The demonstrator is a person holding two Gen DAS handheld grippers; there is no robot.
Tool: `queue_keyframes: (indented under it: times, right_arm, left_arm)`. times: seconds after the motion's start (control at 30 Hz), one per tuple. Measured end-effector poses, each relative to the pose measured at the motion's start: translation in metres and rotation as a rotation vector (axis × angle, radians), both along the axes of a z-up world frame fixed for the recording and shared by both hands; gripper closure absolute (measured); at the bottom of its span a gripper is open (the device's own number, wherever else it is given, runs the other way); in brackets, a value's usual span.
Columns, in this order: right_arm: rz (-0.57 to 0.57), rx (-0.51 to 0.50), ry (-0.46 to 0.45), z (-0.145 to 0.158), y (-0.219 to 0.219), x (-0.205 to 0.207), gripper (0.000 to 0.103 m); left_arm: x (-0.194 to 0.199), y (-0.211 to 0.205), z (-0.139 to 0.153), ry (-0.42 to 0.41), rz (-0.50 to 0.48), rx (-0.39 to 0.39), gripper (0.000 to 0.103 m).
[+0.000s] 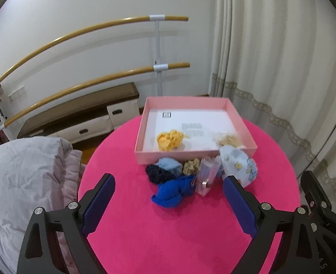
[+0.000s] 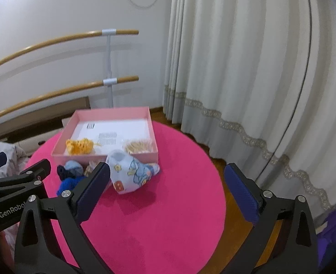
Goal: Organize soft objects
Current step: 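Withdraw both open tools from the box back over the table, then grasp the blue knitted hat with the left tool while the right tool grasps the cartoon-print cloth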
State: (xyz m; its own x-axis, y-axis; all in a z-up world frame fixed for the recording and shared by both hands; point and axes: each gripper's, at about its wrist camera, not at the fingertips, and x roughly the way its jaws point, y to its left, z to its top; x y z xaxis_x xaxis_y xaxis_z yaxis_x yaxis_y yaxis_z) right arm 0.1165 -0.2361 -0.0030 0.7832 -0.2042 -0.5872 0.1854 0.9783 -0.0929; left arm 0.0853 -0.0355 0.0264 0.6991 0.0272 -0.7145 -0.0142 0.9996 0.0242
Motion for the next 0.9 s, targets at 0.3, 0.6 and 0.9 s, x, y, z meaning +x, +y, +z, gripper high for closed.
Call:
queue_keyframes:
  times: [0.3,0.6,0.9]
  right_arm:
    - [0.028,-0.012,0.151,-0.046,0.008,0.017,0.003]
    - [0.035,-0.015,0.282,-0.084,0.011,0.038,0.003]
    - [0.022,-0.015,0.371,-0.109,0.005,0.069,0.003]
  left_arm:
    - [0.035,0.010,-0.050,0.135,0.008,0.005,0.009]
    - [0.088,0.021,-0.107,0.299,0.031,-0.036,0.009]
    - [0.138,0.027,-0.147,0.387,0.034,-0.127,0.015]
